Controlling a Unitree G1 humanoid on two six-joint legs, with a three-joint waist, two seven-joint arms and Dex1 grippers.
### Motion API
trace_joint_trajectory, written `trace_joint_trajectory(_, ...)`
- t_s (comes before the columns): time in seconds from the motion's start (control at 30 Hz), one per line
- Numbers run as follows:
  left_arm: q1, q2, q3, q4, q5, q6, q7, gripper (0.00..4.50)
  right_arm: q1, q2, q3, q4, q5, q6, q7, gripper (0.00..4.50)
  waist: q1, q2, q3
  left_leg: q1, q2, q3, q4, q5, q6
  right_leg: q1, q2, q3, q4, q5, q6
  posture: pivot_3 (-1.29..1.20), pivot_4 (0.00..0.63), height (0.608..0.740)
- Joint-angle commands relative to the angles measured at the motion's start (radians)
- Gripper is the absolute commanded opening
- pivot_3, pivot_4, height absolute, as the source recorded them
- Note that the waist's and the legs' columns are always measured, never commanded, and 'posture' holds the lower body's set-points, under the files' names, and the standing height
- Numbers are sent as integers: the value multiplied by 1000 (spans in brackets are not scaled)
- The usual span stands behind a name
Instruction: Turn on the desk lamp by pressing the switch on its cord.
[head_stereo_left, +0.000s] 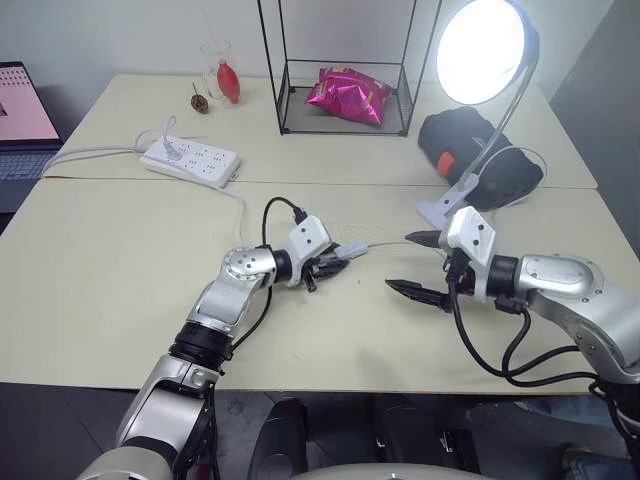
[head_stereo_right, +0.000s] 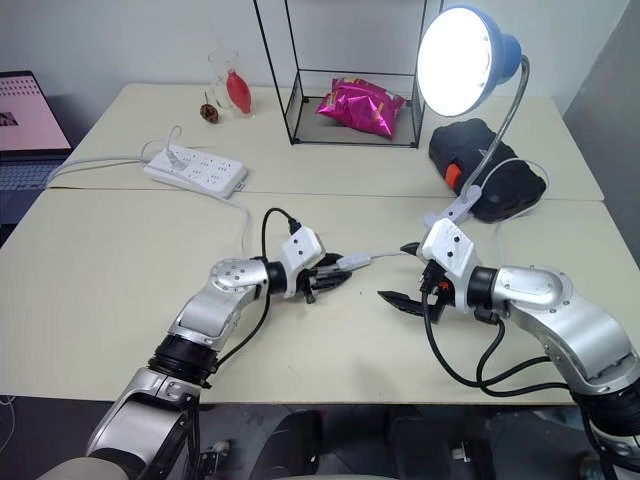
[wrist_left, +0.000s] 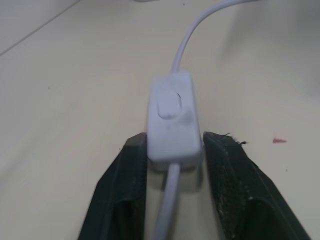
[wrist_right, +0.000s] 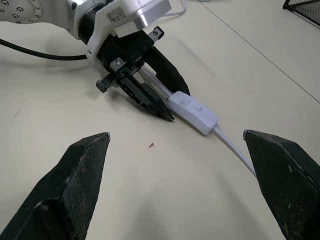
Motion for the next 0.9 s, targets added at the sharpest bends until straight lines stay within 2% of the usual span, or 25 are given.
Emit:
trace_joint_trajectory(0.03, 6, 5, 22, -31, -3, -8, -1, 2791, -19, 10, -21, 9, -34, -38, 28, 4500, 1, 0, 0, 0, 0, 0, 0, 0, 0, 0, 0, 0, 0, 0, 0, 0, 150, 740)
trace_joint_trajectory(0.13, 21, 29, 53, -89, -23, -7, -4, 3519, -23, 19, -25, 24, -51, -48, 41, 4500, 1, 0, 0, 0, 0, 0, 1, 0, 0, 0, 0, 0, 0, 0, 0, 0, 150, 740)
trace_joint_trajectory(0.23, 66, 73, 100, -194, -63, 20, -25, 4045, -16, 16, -41, 38, -63, -60, 60, 4500, 1, 0, 0, 0, 0, 0, 1, 0, 0, 0, 0, 0, 0, 1, -1, 0, 150, 740)
trace_joint_trajectory(0.4, 137, 154, 187, -384, -154, 145, -45, 4045, 5, 7, -80, 77, -87, -113, 88, 4500, 2, 0, 0, 0, 0, 0, 1, 0, 0, 0, 0, 0, 0, 1, -2, 0, 150, 740)
trace_joint_trajectory(0.47, 170, 218, 264, -449, -177, 188, -34, 4045, 12, 0, -123, 121, -97, -180, 121, 4500, 4, 0, 0, 0, 0, 0, 1, 0, 0, 0, -1, 0, 0, 1, -1, 0, 150, 740)
trace_joint_trajectory(0.67, 238, 349, 411, -525, -220, 236, -33, 4045, 16, -47, -215, 208, -76, -268, 245, 4500, 6, 0, 0, 1, 1, 0, 1, 0, 0, 1, 0, -1, 0, 0, 0, 0, 150, 740)
trace_joint_trajectory(0.9, 327, 378, 496, -596, -286, 266, -29, 4045, -38, -60, -226, 280, -68, -294, 354, 4500, 6, 0, 0, 1, 1, 1, 1, 0, 0, 1, -1, 0, 0, 0, -1, 0, 150, 740)
